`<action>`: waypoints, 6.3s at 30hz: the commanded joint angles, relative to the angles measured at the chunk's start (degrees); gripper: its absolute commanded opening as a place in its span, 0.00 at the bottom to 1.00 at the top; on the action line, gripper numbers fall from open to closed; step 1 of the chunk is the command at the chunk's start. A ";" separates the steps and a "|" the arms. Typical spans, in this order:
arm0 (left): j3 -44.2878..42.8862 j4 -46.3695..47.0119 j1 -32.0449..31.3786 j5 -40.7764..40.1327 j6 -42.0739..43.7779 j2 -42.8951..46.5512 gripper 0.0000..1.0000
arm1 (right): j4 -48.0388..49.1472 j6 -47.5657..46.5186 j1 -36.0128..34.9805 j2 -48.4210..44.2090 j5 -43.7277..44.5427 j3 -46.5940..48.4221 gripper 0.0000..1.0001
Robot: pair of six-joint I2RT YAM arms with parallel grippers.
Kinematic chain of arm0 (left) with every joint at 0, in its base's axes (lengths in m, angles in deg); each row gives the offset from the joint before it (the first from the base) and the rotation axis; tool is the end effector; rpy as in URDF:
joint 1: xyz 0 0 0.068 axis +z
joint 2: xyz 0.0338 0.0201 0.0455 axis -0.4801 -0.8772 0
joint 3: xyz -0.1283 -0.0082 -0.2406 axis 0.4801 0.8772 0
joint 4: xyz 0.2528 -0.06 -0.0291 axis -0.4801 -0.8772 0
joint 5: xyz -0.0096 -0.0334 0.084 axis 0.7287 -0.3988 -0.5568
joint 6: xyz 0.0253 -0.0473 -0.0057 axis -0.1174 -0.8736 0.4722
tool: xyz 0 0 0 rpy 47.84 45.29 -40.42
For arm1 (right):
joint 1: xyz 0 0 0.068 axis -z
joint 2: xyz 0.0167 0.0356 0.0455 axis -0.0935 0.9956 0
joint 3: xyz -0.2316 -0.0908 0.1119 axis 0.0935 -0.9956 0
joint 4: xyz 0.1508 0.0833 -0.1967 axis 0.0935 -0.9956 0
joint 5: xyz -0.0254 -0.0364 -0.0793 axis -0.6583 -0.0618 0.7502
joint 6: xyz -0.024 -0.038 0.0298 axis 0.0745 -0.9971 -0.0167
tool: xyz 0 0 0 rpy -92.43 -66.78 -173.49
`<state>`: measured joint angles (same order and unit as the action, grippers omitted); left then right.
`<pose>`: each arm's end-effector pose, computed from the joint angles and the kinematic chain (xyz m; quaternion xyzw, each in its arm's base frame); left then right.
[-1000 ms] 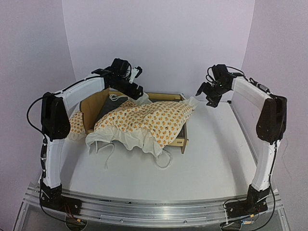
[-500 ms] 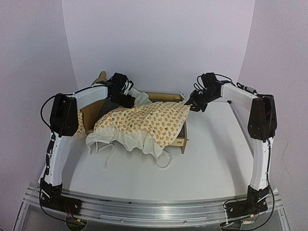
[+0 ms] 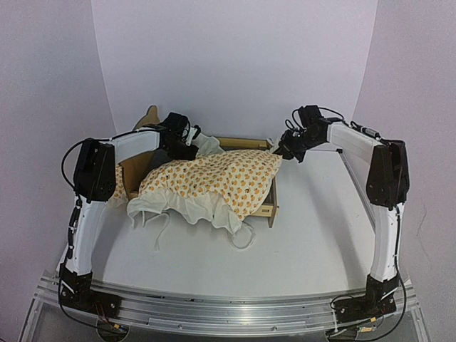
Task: Set up the pet bed
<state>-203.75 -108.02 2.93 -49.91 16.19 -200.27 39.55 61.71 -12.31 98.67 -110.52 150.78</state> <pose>0.4757 -0.2334 0.2059 0.2375 0.9031 -0.1177 0.3378 0.4646 0.1621 0.2586 0.1362 0.9057 0.3359 0.2198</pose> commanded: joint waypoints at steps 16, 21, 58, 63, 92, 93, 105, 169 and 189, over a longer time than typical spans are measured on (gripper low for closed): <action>-7.68 4.54 4.13 -7.30 10.32 10.92 0.00 | 7.57 -10.76 -0.73 13.52 -1.00 26.26 0.00; -3.67 -4.98 4.06 0.06 7.44 8.26 0.27 | 9.37 -11.15 -0.74 13.03 0.96 22.56 0.00; -3.86 -4.85 4.56 -3.38 1.19 13.91 0.00 | 17.27 -11.92 -1.78 14.27 8.75 28.43 0.00; -3.85 -1.88 6.18 -5.11 1.73 13.80 0.00 | 23.54 -8.58 -1.79 17.65 9.40 29.11 0.00; 0.53 5.37 6.80 -9.99 3.81 11.83 0.64 | 25.73 -10.55 -3.42 16.61 23.59 24.31 0.57; -1.04 5.22 6.78 -9.43 4.48 12.04 0.68 | 24.72 -11.70 -3.44 15.15 24.90 23.48 0.64; 2.92 -7.92 6.65 16.49 12.55 27.17 1.00 | 17.10 -23.74 -8.43 -6.72 26.86 7.16 0.78; 51.81 13.72 1.48 -8.75 74.95 24.78 0.49 | 24.14 -13.19 -28.66 -32.73 28.81 -32.05 0.63; 52.25 0.52 2.71 6.85 70.56 37.93 0.00 | 24.13 -14.93 -30.55 -32.08 29.06 -29.48 0.62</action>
<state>-153.10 -102.68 5.28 -51.13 89.42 -173.78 62.40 48.13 -41.59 68.11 -81.87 118.14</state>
